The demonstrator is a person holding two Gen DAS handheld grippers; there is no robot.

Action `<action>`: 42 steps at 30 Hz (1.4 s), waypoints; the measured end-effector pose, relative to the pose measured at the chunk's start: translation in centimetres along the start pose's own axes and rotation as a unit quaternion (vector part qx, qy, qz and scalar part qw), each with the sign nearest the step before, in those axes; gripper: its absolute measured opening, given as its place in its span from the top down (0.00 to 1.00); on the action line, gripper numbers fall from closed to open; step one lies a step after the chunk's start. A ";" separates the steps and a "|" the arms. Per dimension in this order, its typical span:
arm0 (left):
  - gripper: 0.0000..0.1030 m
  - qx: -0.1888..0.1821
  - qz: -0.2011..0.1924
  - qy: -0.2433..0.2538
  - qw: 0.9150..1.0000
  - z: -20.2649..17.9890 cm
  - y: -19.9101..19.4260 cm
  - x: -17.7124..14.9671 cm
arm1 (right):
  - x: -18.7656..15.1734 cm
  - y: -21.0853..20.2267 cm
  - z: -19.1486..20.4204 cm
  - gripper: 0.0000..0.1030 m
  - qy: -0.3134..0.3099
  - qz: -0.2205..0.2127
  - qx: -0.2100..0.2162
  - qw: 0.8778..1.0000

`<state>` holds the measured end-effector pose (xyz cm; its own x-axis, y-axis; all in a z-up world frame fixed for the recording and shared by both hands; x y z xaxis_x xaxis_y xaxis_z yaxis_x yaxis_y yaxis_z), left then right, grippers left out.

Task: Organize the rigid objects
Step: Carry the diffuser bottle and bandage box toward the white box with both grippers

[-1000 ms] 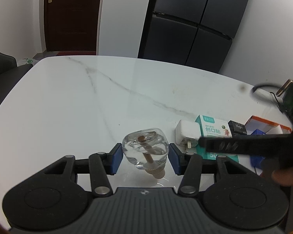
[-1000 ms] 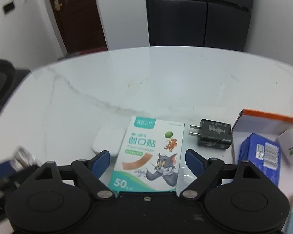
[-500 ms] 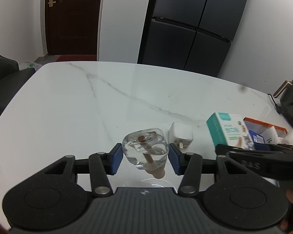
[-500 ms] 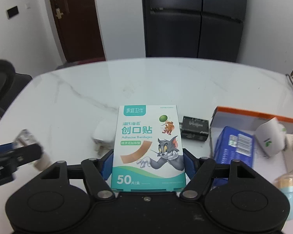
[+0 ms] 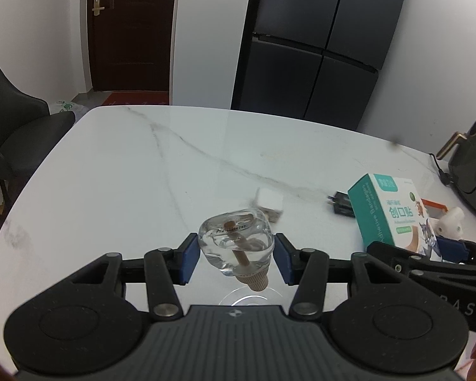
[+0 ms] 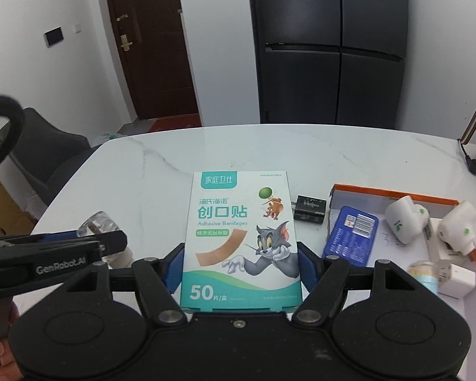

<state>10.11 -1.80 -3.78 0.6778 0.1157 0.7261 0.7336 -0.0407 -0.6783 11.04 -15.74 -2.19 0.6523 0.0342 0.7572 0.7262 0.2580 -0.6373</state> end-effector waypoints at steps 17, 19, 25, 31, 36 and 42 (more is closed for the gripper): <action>0.51 -0.008 -0.009 0.001 1.000 -4.4 -3.5 -1.4 | -2.2 -7.1 -3.6 0.19 0.005 -0.023 -0.001 1.000; 0.51 -0.012 -0.009 0.004 1.000 -4.9 -3.6 -1.6 | -2.4 -7.5 -3.8 0.19 0.004 -0.025 -0.002 1.000; 0.51 -0.017 -0.009 0.011 1.000 -6.2 -4.1 -2.2 | -3.1 -8.4 -4.6 0.19 0.010 -0.025 -0.005 1.000; 0.50 -0.020 -0.006 0.019 1.000 -7.0 -4.4 -2.7 | -3.3 -8.9 -5.2 0.19 0.016 -0.027 -0.007 0.999; 0.51 -0.024 -0.006 0.022 0.999 -7.5 -4.4 -2.6 | -3.2 -9.3 -5.5 0.19 0.019 -0.031 -0.009 0.999; 0.51 -0.029 -0.008 0.027 0.999 -8.3 -4.5 -2.5 | -3.2 -9.7 -5.9 0.19 0.021 -0.035 -0.015 0.999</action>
Point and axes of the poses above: each gripper's, at about its wrist camera, not at the fingertips, and y roughly the way its jaws point, z to its left, x to its top, the point moved 5 cm from there along y, roughly the way its jaws point, and after that the axes turned 2 degrees about -z, right-handed, at the moved point
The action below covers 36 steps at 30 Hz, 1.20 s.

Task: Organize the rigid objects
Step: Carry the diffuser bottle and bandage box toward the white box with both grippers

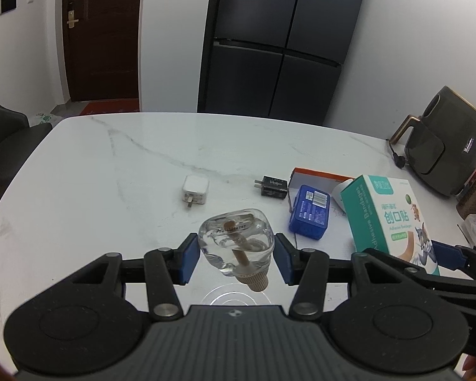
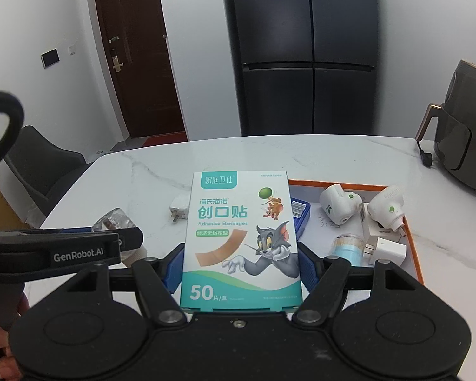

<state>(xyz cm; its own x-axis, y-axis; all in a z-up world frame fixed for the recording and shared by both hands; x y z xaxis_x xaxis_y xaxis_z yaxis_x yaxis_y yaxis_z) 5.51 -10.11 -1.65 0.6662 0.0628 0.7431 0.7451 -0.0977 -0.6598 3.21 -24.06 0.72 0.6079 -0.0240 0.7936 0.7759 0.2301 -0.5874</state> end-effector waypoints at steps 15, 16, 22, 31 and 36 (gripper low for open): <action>0.50 -0.011 0.004 0.013 1.000 -1.9 -0.2 -0.5 | -0.2 -1.5 -0.2 0.19 0.007 -0.003 -0.008 1.000; 0.50 -0.011 0.004 0.013 1.000 -2.0 -0.3 -0.6 | -0.2 -1.6 -0.3 0.19 0.007 -0.003 -0.008 1.000; 0.50 -0.014 0.006 0.017 1.000 -2.7 -0.5 -1.0 | -0.3 -2.0 -0.6 0.19 0.010 -0.003 -0.009 1.000; 0.50 -0.021 0.008 0.023 0.999 -4.1 -0.6 -1.6 | -0.8 -2.9 -1.6 0.19 0.018 -0.005 -0.015 1.000; 0.50 -0.026 0.007 0.026 0.999 -4.9 -0.8 -1.8 | -1.1 -3.4 -2.2 0.19 0.022 -0.006 -0.019 1.000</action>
Point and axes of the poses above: each gripper's, at about its wrist camera, not at the fingertips, and y roughly the way its jaws point, z to its left, x to its top, the point moved 5 cm from there along y, roughly the way its jaws point, and after that the axes turned 2 degrees about -z, right-handed, at the moved point
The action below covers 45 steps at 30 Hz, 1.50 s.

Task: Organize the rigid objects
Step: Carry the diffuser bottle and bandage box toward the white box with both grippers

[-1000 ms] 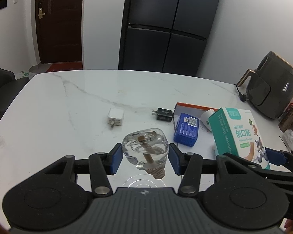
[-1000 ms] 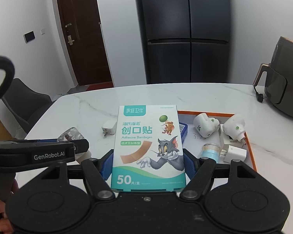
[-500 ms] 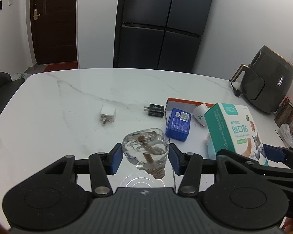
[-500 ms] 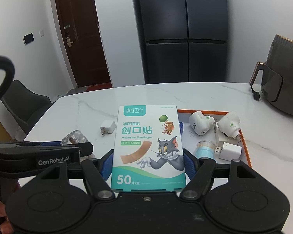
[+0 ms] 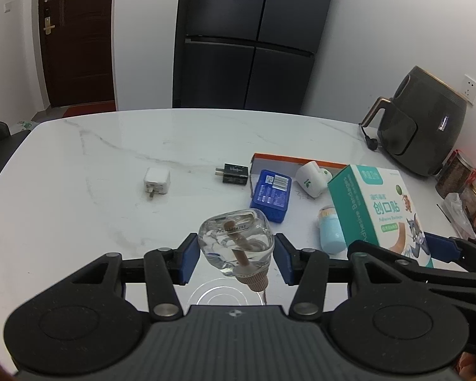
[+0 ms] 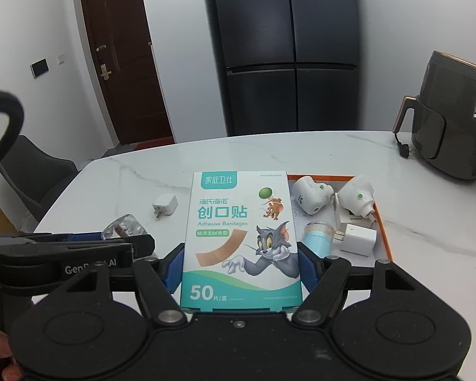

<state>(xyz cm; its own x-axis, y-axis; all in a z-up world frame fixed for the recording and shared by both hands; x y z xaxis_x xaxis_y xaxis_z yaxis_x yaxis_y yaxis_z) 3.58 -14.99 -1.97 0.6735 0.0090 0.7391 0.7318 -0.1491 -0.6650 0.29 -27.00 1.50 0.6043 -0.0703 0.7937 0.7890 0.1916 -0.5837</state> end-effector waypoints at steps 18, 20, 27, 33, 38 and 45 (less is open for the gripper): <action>0.50 -0.029 0.001 0.020 0.999 -3.8 0.0 -0.8 | -0.9 -2.3 -3.6 0.19 0.018 -0.009 -0.029 0.999; 0.50 -0.033 0.001 0.023 0.999 -4.3 0.0 -0.8 | -1.0 -2.6 -4.1 0.19 0.021 -0.010 -0.034 0.999; 0.50 -0.046 0.002 0.033 0.998 -6.0 0.3 -1.0 | -1.2 -3.7 -5.5 0.19 0.029 -0.015 -0.047 0.998; 0.50 -0.057 0.004 0.042 0.997 -7.4 0.5 -1.2 | -1.5 -4.3 -6.8 0.19 0.038 -0.017 -0.059 0.997; 0.50 -0.065 0.007 0.049 0.997 -8.4 0.7 -1.4 | -1.6 -4.7 -7.8 0.19 0.047 -0.018 -0.070 0.996; 0.50 -0.075 0.013 0.058 0.995 -9.7 1.1 -1.7 | -1.8 -4.9 -9.5 0.19 0.058 -0.016 -0.081 0.995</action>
Point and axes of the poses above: each gripper's, at about its wrist camera, not at the fingertips, and y roughly the way its jaws point, z to its left, x to its top, the point moved 5 cm from there along y, roughly the way its jaws point, and after that the axes turned 2 degrees about -z, right-handed, at the moved point
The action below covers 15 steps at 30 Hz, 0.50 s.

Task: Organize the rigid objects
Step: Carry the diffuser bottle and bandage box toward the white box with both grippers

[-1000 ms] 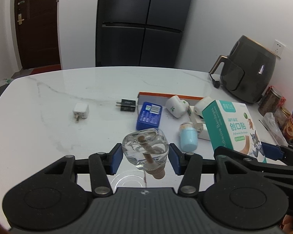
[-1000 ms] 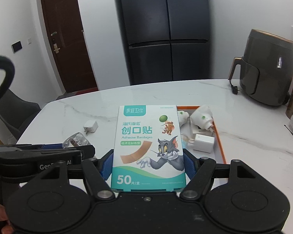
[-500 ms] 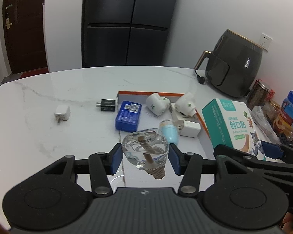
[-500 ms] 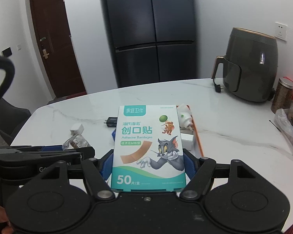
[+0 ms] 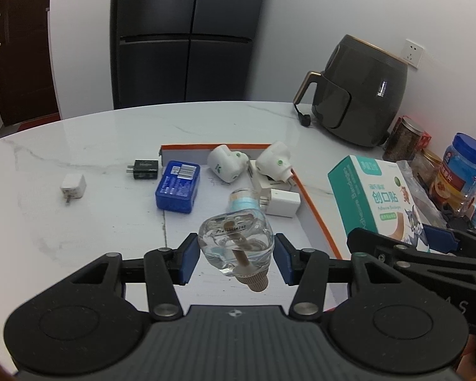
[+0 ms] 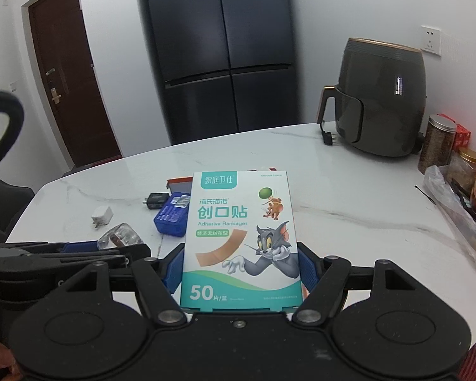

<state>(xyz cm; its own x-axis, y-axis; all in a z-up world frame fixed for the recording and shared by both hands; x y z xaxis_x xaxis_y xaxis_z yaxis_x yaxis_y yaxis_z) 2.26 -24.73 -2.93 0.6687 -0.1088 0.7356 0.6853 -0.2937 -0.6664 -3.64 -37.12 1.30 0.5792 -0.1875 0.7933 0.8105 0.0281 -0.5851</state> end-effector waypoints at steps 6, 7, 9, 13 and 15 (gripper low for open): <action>0.50 0.000 0.003 0.001 1.000 -0.4 0.6 0.1 | 0.1 0.3 -0.5 0.19 0.002 0.002 -0.001 1.000; 0.50 0.000 0.004 0.001 1.000 -0.5 0.6 0.1 | 0.1 0.4 -0.6 0.19 0.002 0.003 -0.001 1.000; 0.50 0.002 0.005 0.002 1.000 -0.6 0.8 0.1 | 0.1 0.6 -0.7 0.19 0.002 0.005 0.000 1.000; 0.50 0.004 0.008 0.000 1.000 -0.6 1.2 0.2 | 0.2 1.0 -0.8 0.19 0.001 0.007 0.001 1.000; 0.50 0.005 0.011 0.000 1.000 -0.6 1.4 0.2 | 0.2 1.3 -0.9 0.19 0.000 0.009 0.002 1.000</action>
<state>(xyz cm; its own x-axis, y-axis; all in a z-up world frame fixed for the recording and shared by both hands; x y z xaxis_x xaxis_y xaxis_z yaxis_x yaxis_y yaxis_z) 3.18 -25.72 -3.69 0.6834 -0.1150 0.7210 0.6734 -0.2822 -0.6833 -2.57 -37.99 0.51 0.5936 -0.1873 0.7826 0.8003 0.0347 -0.5986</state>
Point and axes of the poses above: each gripper's, at about its wrist camera, not at the fingertips, and y roughly the way its jaws point, z to its left, x to its top, the point moved 5 cm from there along y, roughly the way its jaws point, and after that the axes turned 2 degrees about -z, right-handed, at the moved point
